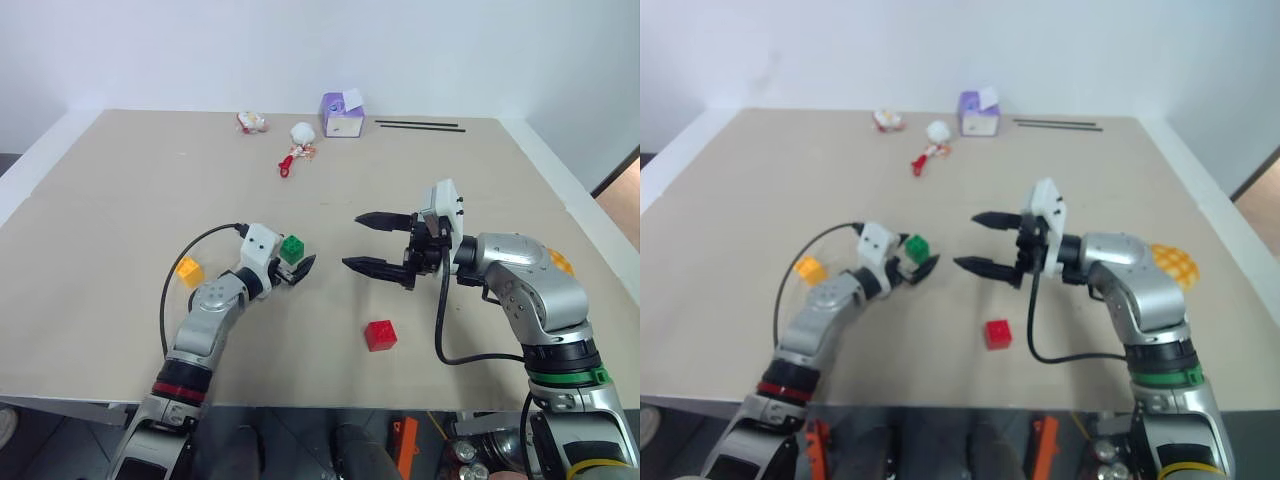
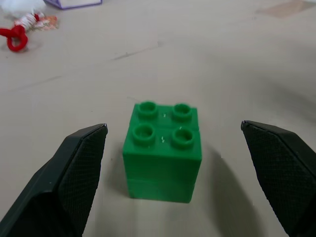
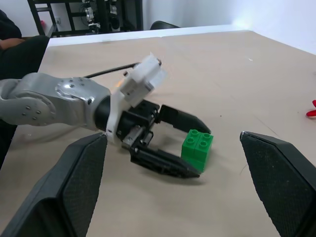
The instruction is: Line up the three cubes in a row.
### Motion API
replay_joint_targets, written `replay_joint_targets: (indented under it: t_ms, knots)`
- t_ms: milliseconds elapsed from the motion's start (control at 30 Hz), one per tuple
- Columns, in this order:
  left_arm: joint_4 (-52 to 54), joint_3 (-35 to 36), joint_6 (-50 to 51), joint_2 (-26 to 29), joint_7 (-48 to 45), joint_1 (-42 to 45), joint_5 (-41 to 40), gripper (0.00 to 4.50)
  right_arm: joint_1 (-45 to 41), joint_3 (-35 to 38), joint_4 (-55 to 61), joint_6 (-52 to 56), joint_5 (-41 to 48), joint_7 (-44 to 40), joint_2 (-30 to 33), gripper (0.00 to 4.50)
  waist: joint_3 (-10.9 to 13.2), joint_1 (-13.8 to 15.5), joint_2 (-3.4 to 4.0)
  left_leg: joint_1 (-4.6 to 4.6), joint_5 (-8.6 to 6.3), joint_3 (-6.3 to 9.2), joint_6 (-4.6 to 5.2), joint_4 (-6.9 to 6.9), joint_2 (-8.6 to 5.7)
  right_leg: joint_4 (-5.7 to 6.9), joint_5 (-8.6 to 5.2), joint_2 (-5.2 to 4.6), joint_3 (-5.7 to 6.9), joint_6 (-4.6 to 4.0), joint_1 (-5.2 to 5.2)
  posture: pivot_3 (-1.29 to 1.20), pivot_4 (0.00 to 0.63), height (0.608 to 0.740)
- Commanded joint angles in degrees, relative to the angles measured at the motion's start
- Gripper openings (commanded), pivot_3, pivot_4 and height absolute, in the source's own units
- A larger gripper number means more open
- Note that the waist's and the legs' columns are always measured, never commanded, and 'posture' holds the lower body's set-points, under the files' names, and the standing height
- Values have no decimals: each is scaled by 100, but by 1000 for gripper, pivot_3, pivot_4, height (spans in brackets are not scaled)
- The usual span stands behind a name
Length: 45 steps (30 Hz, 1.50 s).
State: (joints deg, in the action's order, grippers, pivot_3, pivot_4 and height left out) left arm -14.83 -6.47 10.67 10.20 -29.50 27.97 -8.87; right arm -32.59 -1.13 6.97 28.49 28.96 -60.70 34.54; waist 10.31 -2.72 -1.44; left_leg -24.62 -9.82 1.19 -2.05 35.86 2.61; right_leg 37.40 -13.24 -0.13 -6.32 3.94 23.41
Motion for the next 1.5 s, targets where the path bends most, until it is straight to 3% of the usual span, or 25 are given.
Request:
replay_joint_targets:
  t_ms: [33, 333, 467, 700, 900, 1200, 1500]
  knots:
    - [-156, -8, -250, 4, -150, 233, 48, 4247, -86, 124, 136, -121, 28, 17, 37, 4487, 0, 0, 0, 0, 0, 0, 0, -1, 0, 0, 0, 0, 0, 0, 1, 0, 150, 740]
    - [-420, 62, -418, -10, -218, 430, 71, 1336, -41, 167, 87, -247, 1, 2, 91, 4500, 0, 0, 0, -1, 0, 0, 0, -5, 0, 0, -1, 0, 0, 0, 2, 0, 150, 740]
    - [-240, 85, -449, 68, -395, 342, -11, 1353, -28, 159, 48, -287, -15, -6, 105, 4500, 0, 0, 0, -1, 0, 0, 0, -6, 0, 0, -2, 0, 0, 0, 2, 0, 150, 740]
    - [1525, -116, -166, 1079, -2795, -505, -1206, 1353, 475, 151, 647, -159, 249, -828, 801, 4500, 1, -1, 1, 0, -3, -2, -5, -29, 2, -1, -15, -4, 1, -13, 9, 0, 150, 740]
    - [1977, -392, -221, 1795, -3780, -1040, -1335, 1353, 965, 87, 1006, -162, 303, -1169, 1207, 4500, 0, -2, 1, 8, -3, -2, -4, -34, 4, 0, -37, -3, 7, -44, 7, 0, 150, 740]
    - [2006, -1066, -616, 1665, -4006, -1311, -920, 1353, 1252, 93, 1357, -77, 327, -1212, 1494, 4500, 1, -1, 0, 7, -2, -8, -4, -10, 3, 0, -30, -11, 6, -40, 4, 0, 150, 740]
    - [1537, -1154, -751, 1318, -3807, -955, -703, 1353, 1345, 149, 1493, 18, 382, -1167, 1596, 4500, 1, 0, 0, 6, -2, -6, -4, -12, 4, 0, -30, -8, 7, -40, 5, 0, 150, 740]
